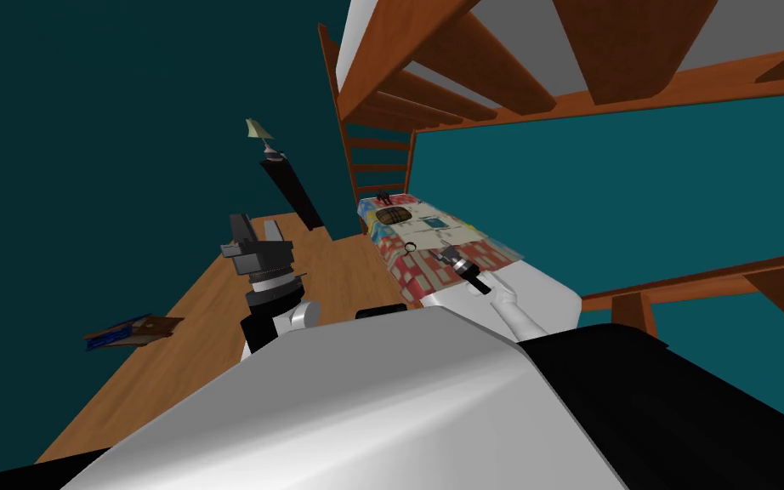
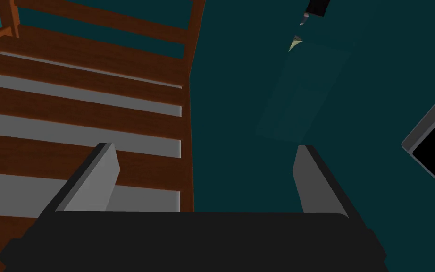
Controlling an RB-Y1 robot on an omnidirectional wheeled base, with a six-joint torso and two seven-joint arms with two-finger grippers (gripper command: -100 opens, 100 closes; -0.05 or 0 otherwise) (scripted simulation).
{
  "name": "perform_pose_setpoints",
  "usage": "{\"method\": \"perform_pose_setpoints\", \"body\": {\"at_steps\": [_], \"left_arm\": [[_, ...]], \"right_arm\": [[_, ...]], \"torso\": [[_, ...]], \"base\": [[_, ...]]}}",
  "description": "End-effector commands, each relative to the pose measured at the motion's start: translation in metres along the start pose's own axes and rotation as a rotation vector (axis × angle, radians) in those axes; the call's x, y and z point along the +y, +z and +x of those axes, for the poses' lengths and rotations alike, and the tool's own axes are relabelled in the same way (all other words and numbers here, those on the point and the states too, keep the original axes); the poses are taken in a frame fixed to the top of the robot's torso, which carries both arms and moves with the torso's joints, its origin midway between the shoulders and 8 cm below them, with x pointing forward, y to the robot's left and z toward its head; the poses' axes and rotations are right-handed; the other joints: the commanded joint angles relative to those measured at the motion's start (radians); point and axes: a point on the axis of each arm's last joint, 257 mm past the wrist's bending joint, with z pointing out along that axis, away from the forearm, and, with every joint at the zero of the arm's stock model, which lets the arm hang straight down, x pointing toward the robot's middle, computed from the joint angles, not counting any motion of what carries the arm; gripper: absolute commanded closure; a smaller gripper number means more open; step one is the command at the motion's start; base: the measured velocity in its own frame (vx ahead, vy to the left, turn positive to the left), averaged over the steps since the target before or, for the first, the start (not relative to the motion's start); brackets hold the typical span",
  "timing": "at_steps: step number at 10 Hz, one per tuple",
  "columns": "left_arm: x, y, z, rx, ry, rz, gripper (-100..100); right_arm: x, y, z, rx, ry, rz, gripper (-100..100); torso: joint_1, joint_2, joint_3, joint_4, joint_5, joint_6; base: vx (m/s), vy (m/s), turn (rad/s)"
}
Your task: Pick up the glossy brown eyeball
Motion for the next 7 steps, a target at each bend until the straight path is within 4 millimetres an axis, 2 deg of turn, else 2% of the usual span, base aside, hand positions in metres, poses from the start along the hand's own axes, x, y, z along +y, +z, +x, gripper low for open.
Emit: {"method": "perform_pose_setpoints", "body": {"at_steps": [1,2,3,4,5,6,7], "left_arm": [[0.000,0.000,0.000,0.000,0.000,0.000,0],[0.000,0.000,0.000,0.000,0.000,0.000,0],[0.000,0.000,0.000,0.000,0.000,0.000,0],[0.000,0.000,0.000,0.000,0.000,0.000,0],[0.000,0.000,0.000,0.000,0.000,0.000,0],[0.000,0.000,0.000,0.000,0.000,0.000,0],[0.000,0.000,0.000,0.000,0.000,0.000,0]], "right_arm": [[-0.014,-0.006,0.020,0.075,-0.078,-0.004,-100],[-0.017,-0.008,0.025,0.086,-0.075,0.003,-100],[-0.026,-0.013,0.040,0.143,-0.142,-0.007,-100],[-0.029,-0.016,0.045,0.155,-0.139,0.001,-100],[-0.040,-0.023,0.062,0.218,-0.202,-0.006,-100],[-0.041,-0.024,0.065,0.224,-0.200,-0.002,-100],[-0.051,-0.031,0.078,0.280,-0.263,-0.013,-100]], "torso": [[0.000,0.000,0.000,0.000,0.000,0.000],[0.000,0.000,0.000,0.000,0.000,0.000],[0.000,0.000,0.000,0.000,0.000,0.000],[0.001,0.000,0.000,0.000,0.000,0.000],[0.001,0.000,0.000,0.000,0.000,0.000],[0.001,0.000,0.000,0.000,0.000,0.000],[0.001,0.000,0.000,0.000,0.000,0.000]], "base": [[-0.001,0.040,0.112],[0.002,0.033,0.057],[0.002,0.051,0.114],[-0.001,0.041,0.066],[0.003,0.050,0.123],[0.003,0.040,0.072],[0.000,0.050,0.141]]}}
